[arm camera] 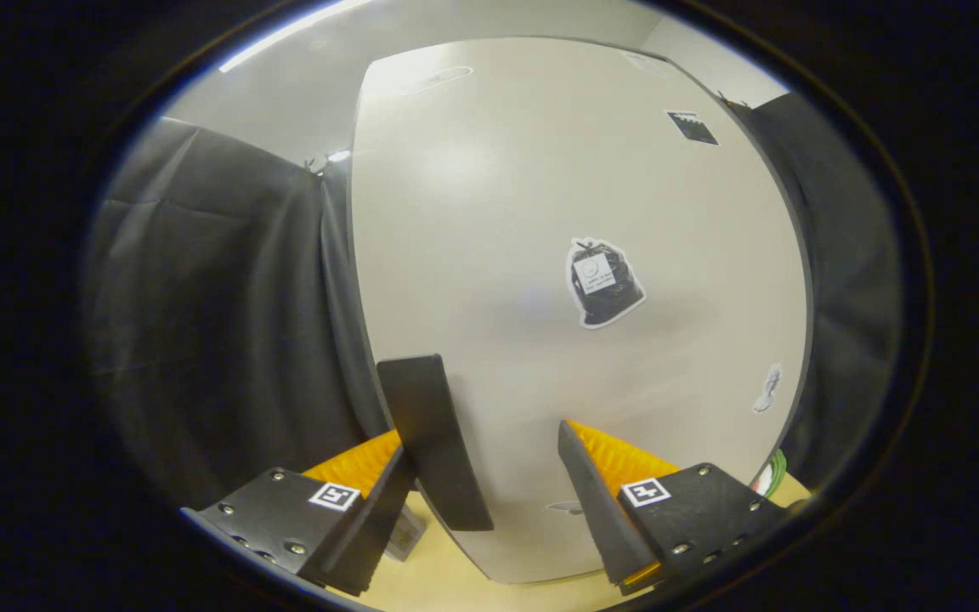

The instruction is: Open the shoe cabinet door, grab the shoes and put them into the shoe cabinet, then close the shoe cabinet door.

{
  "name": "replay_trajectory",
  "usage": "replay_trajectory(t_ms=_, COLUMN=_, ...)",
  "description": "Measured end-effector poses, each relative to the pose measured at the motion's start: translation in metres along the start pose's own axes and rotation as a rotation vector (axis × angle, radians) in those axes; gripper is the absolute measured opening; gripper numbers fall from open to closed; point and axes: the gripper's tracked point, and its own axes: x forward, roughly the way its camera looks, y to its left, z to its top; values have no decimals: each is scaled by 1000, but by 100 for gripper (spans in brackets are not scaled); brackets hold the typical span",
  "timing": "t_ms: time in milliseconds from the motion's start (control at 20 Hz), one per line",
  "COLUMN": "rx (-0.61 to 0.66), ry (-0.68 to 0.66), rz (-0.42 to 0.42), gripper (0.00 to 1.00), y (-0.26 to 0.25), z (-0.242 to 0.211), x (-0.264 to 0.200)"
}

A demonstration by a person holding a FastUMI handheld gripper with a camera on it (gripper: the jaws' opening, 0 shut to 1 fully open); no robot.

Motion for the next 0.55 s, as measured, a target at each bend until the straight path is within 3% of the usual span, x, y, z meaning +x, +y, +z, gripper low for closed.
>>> replay_trajectory(t_ms=550, rx=-9, ry=-14, rz=-10, gripper=96, y=1, z=1, x=4)
